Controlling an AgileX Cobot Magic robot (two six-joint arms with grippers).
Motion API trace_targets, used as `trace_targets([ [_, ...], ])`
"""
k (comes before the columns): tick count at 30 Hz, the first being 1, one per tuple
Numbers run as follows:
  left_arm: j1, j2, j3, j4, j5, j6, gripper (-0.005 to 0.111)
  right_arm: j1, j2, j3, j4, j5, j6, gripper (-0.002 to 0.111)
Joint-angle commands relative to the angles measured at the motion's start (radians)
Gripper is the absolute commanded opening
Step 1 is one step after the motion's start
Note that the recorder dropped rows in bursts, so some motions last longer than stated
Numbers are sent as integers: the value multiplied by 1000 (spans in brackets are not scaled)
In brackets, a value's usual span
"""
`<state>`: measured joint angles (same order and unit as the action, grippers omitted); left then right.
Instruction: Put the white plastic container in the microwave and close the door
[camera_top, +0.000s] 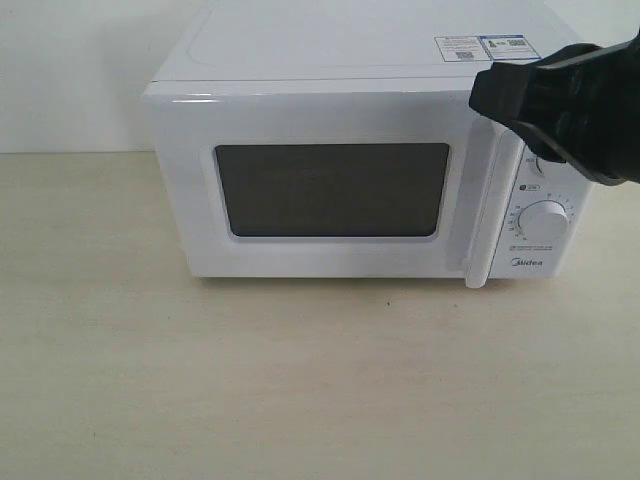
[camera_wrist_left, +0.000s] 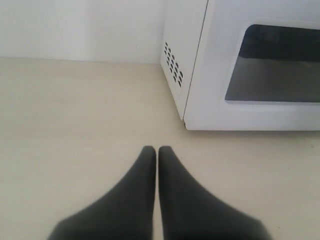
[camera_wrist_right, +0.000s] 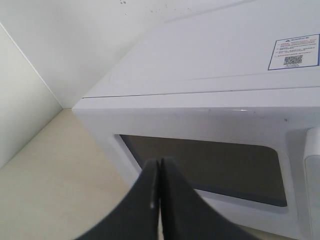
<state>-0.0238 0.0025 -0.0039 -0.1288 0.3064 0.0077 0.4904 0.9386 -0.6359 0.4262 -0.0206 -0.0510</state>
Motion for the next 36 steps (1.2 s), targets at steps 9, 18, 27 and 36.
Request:
trace_targets([
  [9, 2, -3, 4, 39, 3, -46, 4, -3, -9, -5, -12, -6, -7, 0],
  [18, 2, -3, 4, 39, 1, -46, 4, -3, -9, -5, -12, -6, -7, 0],
  [27, 2, -3, 4, 39, 1, -46, 4, -3, -9, -5, -14, -6, -13, 0],
  [36, 2, -3, 4, 39, 1, -46, 4, -157, -268, -5, -27, 235, -143, 0],
])
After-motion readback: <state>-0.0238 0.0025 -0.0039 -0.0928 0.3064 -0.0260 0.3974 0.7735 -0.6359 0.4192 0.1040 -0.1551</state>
